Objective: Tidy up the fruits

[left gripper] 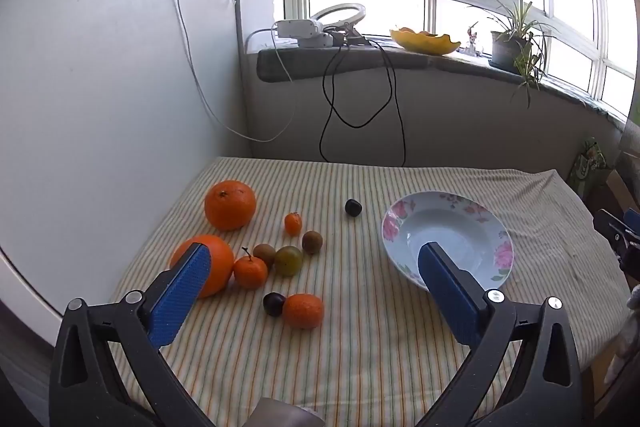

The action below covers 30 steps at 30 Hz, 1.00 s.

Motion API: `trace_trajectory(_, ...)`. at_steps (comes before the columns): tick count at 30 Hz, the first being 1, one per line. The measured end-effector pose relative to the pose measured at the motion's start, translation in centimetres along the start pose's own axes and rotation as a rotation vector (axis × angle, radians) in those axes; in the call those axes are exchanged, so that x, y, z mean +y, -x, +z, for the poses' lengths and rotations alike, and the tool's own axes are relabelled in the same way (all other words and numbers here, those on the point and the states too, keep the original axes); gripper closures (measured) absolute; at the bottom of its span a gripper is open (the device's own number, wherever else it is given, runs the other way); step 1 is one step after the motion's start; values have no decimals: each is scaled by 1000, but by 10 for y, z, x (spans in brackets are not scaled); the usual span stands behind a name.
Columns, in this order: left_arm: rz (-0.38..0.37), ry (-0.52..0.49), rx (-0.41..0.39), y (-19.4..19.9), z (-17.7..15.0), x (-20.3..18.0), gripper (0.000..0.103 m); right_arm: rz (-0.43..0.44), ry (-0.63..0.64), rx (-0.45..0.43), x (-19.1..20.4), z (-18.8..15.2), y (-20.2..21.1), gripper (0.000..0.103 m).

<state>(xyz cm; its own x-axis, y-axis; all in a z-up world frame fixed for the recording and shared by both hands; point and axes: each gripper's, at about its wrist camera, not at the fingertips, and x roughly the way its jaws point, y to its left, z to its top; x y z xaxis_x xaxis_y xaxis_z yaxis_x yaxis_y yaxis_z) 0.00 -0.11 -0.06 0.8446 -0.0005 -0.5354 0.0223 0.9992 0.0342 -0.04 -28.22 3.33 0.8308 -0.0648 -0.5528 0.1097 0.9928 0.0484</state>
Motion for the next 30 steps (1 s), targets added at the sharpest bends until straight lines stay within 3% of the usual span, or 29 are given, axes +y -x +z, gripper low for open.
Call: trace_trajectory(30,-28,41,1,7,0,2,0,-5,9,-1,8,-1,0,0)
